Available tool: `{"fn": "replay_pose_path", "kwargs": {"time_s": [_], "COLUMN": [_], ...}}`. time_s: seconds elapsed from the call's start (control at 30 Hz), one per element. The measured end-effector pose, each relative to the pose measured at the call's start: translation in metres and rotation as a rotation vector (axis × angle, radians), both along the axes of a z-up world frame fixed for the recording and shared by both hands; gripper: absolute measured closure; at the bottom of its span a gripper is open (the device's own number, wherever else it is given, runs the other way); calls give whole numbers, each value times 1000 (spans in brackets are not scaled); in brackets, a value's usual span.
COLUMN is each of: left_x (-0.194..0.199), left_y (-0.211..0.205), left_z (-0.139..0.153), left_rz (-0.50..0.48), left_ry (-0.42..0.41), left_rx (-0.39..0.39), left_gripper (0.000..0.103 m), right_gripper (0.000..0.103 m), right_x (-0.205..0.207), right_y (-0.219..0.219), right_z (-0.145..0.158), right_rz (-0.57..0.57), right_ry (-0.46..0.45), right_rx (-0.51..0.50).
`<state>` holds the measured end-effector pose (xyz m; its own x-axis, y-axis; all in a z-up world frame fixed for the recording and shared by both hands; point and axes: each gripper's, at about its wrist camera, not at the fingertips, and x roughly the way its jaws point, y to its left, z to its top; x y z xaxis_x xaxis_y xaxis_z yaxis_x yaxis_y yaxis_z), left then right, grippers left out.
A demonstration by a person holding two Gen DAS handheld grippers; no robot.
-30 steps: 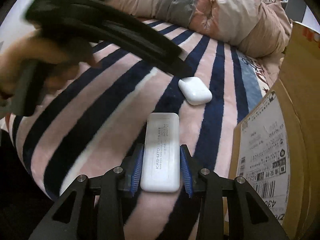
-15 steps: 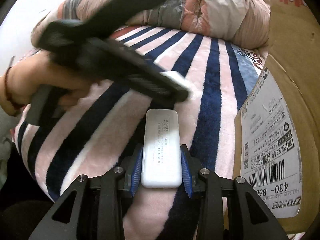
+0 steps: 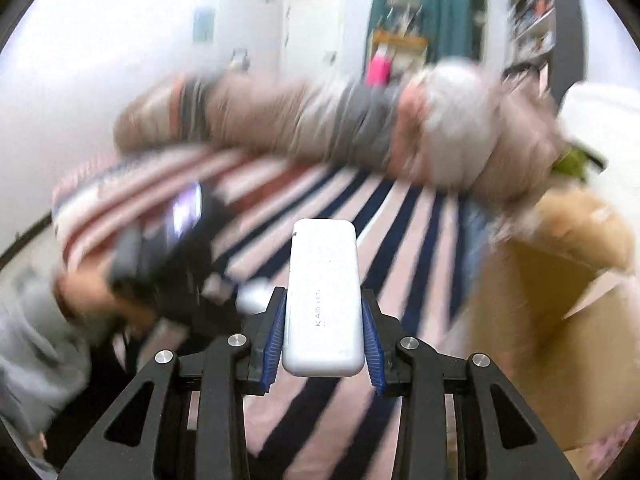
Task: Organize rigid objects
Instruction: 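Lower the power bank into the box with the right gripper while the left gripper drops the earbuds case in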
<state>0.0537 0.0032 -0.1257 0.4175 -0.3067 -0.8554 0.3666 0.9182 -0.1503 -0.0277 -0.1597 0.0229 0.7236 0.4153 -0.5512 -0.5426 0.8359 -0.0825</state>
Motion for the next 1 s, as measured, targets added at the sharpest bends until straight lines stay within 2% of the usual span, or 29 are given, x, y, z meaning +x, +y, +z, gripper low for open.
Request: {"fn": "replay_pose_path", "kwargs": {"time_s": [0.03, 0.1, 0.17, 0.23, 0.33, 0.47, 0.57, 0.67, 0.8, 1.0], "left_x": [0, -1, -4, -7, -10, -12, -10, -3, 15, 33], "left_y": [-1, -5, -8, -15, -29, -55, -90, -131, -183, -225], "left_z": [0, 3, 10, 21, 48, 102, 152, 181, 185, 157], "left_rz": [-2, -4, -10, -17, -35, -58, -119, -191, -259, -285], "left_ry": [-4, -8, -12, -33, -82, -170, -235, -263, -239, -160], "left_rx": [7, 5, -16, -2, 11, -17, -71, -85, -45, 10], "left_gripper": [54, 54, 54, 54, 54, 54, 54, 54, 54, 53], "right_gripper": [72, 72, 72, 72, 72, 72, 71, 69, 60, 58], "right_x": [-1, 1, 13, 33, 66, 66, 53, 39, 31, 25], "right_y": [-21, -60, -93, -116, -132, -143, -151, -157, -162, -173], "right_z": [22, 44, 47, 36, -2, -33, -35, -27, -17, -12], "right_rz": [-51, -162, -271, -339, -402, -428, -413, -400, -392, -382], "right_ry": [-42, -73, -53, 20, 114, 186, 189, 174, 146, 142], "right_rx": [18, 31, -3, -69, -208, -290, -277, -232, -182, -150]}}
